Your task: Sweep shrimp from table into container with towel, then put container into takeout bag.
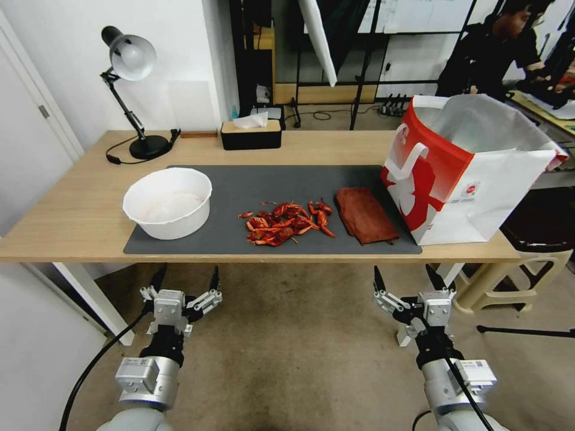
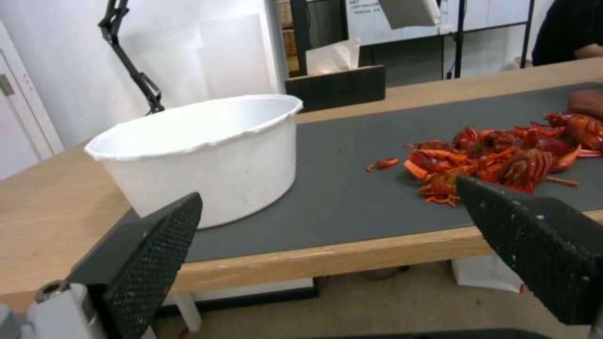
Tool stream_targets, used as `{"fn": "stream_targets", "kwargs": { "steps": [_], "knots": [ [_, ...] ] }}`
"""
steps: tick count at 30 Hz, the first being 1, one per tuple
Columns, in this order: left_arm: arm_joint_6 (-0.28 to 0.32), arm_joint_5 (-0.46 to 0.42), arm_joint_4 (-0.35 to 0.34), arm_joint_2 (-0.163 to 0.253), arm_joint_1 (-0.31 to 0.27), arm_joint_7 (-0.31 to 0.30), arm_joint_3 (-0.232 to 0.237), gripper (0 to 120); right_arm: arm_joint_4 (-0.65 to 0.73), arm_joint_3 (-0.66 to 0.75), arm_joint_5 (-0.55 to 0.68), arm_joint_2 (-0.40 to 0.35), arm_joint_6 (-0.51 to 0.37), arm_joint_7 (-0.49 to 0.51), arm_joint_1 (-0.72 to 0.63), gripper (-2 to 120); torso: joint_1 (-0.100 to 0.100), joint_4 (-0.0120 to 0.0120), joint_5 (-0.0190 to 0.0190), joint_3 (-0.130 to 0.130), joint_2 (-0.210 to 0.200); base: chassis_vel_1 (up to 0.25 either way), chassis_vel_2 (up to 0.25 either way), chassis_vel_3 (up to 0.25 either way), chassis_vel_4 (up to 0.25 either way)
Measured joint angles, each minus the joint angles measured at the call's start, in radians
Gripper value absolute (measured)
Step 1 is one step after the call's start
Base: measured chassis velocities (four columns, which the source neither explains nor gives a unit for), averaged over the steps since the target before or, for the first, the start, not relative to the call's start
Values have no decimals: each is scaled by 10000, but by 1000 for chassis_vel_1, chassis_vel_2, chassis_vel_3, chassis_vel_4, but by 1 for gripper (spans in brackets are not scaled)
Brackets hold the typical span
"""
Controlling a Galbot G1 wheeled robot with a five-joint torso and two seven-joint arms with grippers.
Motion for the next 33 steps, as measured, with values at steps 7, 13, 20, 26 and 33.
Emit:
{"fn": "stream_targets", "kwargs": {
  "steps": [7, 13, 20, 26, 33],
  "knots": [
    [0, 0, 0, 0, 1, 0, 0, 100, 0, 0, 0, 0, 0, 0, 0, 100, 0, 0, 0, 0, 0, 0, 0, 0, 0],
    [0, 0, 0, 0, 0, 0, 0, 100, 0, 0, 0, 0, 0, 0, 0, 100, 0, 0, 0, 0, 0, 0, 0, 0, 0],
    [851, -1118, -181, 507, -365, -883, 305, 100, -282, -741, -1467, 905, -1273, -710, -71, 100, 0, -2, 3, 0, 0, 0, 0, 0, 0],
    [2218, -2895, -486, 1303, -935, -2300, 800, 100, -167, -841, -1679, 1104, -1493, -816, -96, 100, -1, 0, -1, 0, 0, 0, 0, 0, 0],
    [2064, -3747, -620, 1632, -1079, -2905, 1020, 100, -46, -760, -1611, 1097, -1495, -832, -45, 100, -1, 1, 0, 0, 0, 0, 0, 0, 0]
  ]
}}
